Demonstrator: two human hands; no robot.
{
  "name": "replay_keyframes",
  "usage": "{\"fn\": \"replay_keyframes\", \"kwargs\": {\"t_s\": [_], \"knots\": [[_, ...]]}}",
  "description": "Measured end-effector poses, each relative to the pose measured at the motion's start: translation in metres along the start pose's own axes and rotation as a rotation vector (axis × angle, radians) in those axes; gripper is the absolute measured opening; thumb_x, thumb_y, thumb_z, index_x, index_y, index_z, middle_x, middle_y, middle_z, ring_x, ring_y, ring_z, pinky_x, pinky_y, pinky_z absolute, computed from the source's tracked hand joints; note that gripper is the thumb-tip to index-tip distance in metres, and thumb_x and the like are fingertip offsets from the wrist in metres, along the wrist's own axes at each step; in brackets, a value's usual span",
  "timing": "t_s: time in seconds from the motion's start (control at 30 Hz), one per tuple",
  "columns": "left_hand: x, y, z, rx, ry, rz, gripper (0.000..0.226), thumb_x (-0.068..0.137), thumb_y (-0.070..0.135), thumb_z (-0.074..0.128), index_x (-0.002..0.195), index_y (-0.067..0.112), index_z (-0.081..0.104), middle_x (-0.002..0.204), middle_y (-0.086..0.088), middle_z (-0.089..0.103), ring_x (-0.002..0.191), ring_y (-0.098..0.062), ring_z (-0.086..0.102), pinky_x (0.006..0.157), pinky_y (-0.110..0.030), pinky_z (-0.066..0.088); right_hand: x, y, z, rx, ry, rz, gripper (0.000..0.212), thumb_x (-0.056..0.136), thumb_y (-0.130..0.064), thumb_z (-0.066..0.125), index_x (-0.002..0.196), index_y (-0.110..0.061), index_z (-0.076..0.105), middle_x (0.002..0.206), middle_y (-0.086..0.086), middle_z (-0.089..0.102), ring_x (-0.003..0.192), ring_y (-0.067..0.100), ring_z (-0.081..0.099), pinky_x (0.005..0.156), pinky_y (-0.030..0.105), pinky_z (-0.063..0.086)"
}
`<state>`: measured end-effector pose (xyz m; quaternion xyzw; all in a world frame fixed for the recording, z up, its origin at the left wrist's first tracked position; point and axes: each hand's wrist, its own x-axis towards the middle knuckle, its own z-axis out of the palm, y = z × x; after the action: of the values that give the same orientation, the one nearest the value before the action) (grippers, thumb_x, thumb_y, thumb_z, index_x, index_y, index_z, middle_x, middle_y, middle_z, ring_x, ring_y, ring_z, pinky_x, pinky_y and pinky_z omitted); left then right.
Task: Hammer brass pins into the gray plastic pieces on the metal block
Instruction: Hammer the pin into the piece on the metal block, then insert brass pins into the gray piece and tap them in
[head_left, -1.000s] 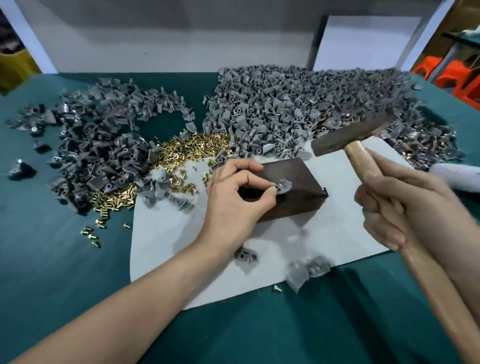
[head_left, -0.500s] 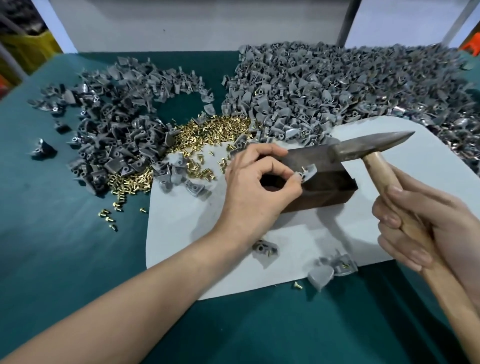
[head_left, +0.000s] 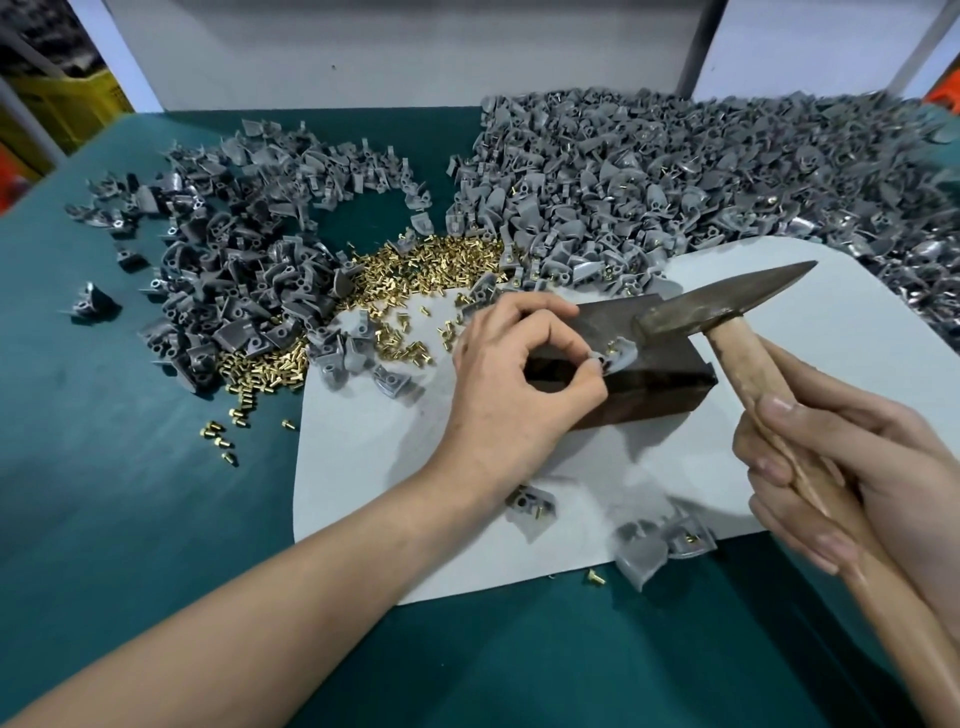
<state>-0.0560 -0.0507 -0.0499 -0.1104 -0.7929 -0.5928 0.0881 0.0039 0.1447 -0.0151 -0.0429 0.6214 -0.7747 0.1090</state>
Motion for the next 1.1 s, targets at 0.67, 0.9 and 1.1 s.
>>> {"fn": "replay_keyframes", "kwargs": {"t_s": [0.67,0.9,1.1], "knots": [[0.001,0.001,0.0,0.081,0.001,0.031,0.016,0.076,0.019,0.074,0.076,0.026,0.06,0.108,0.015,0.056,0.116,-0.012,0.044,0.106,-0.048,0.03,-0.008,-0.022,0.024,-0.644,0.242,-0.213,0.046,0.076,-0.04,0.063,0.119,-0.056,0.056,0.056,-0.003,0.049,0.025,0.01,0.034,0.04,0.008,0.032],[-0.001,-0.004,-0.003,0.051,0.007,-0.004,0.009,0.074,0.027,0.07,0.074,0.026,0.062,0.108,0.023,0.055,0.119,-0.01,0.045,0.106,-0.047,0.033,-0.007,-0.027,0.021,-0.789,0.28,-0.179,0.047,0.076,-0.037,0.058,0.116,-0.061,0.055,0.057,-0.007,0.056,0.025,0.014,0.034,0.042,0.012,0.036],[-0.004,0.004,-0.007,0.125,0.027,0.035,0.008,0.075,0.024,0.07,0.076,0.026,0.062,0.106,0.026,0.055,0.118,-0.006,0.043,0.105,-0.047,0.032,0.005,-0.03,-0.035,-0.273,0.431,-0.002,0.029,0.093,-0.009,0.052,0.101,-0.029,0.071,0.058,0.007,0.049,0.028,0.018,0.032,0.036,0.013,0.028]]}}
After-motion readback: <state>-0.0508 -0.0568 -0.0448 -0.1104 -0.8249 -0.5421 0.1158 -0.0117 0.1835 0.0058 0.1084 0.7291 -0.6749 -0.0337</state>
